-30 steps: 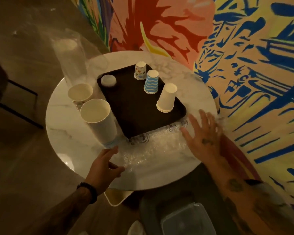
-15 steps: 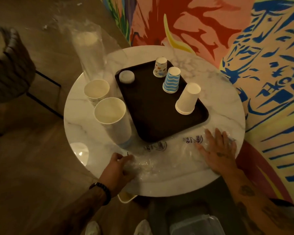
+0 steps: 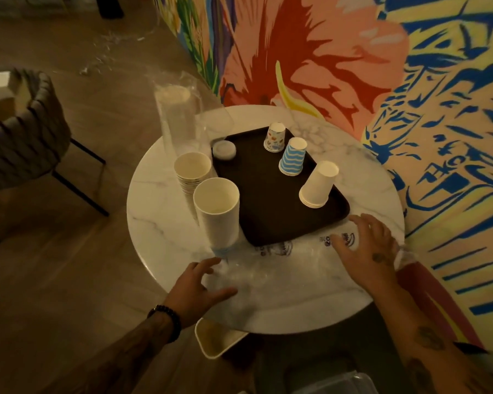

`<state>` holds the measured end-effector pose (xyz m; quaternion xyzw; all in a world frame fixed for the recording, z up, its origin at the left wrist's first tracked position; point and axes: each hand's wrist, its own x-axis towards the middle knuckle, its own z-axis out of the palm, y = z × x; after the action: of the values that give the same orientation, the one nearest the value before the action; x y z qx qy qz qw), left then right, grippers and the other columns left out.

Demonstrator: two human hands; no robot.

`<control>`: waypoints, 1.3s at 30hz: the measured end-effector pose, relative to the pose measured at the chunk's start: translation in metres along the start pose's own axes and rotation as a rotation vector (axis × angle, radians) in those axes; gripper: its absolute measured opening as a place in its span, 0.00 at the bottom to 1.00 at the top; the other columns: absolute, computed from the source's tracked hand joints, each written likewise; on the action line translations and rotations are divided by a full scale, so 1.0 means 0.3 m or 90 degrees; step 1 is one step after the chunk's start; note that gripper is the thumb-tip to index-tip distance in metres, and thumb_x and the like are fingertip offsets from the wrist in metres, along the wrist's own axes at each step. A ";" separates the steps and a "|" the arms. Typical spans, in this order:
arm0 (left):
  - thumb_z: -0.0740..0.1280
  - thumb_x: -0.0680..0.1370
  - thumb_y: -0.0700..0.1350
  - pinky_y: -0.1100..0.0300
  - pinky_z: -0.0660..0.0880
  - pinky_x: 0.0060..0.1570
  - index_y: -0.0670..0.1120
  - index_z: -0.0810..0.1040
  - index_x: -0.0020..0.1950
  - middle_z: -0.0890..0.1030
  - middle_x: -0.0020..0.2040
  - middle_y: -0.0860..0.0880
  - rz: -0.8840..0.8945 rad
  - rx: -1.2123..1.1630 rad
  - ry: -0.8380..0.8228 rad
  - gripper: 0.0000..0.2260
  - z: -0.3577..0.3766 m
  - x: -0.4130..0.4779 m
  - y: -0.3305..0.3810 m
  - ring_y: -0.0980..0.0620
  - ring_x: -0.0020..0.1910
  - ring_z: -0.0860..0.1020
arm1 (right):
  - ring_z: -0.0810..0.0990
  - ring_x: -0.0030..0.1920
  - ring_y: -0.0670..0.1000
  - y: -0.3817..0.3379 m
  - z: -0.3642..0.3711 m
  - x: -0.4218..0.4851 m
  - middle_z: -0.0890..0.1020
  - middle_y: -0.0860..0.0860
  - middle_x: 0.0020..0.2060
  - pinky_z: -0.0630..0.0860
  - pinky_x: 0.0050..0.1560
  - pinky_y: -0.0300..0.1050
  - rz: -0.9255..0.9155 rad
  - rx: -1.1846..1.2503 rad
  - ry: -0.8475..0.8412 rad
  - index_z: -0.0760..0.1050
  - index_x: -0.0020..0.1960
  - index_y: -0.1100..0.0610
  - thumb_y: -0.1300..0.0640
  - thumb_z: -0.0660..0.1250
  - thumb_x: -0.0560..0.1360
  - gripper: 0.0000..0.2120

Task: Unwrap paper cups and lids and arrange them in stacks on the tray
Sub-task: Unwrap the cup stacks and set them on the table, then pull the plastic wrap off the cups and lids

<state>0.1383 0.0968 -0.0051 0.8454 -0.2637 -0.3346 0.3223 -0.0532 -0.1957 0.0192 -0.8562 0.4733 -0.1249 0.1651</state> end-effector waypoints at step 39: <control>0.75 0.73 0.55 0.49 0.80 0.54 0.53 0.78 0.61 0.80 0.55 0.53 0.251 -0.111 0.073 0.19 -1.146 0.375 -0.021 0.51 0.52 0.80 | 0.77 0.63 0.47 -1.511 0.104 -0.066 0.76 0.48 0.68 0.75 0.62 0.45 -0.023 0.361 -0.033 0.69 0.73 0.48 0.50 0.69 0.78 0.25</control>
<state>0.4643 0.1531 0.1414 0.7641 -0.3752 -0.2384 0.4676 0.2967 0.0517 0.1714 -0.7869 0.3997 -0.2331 0.4082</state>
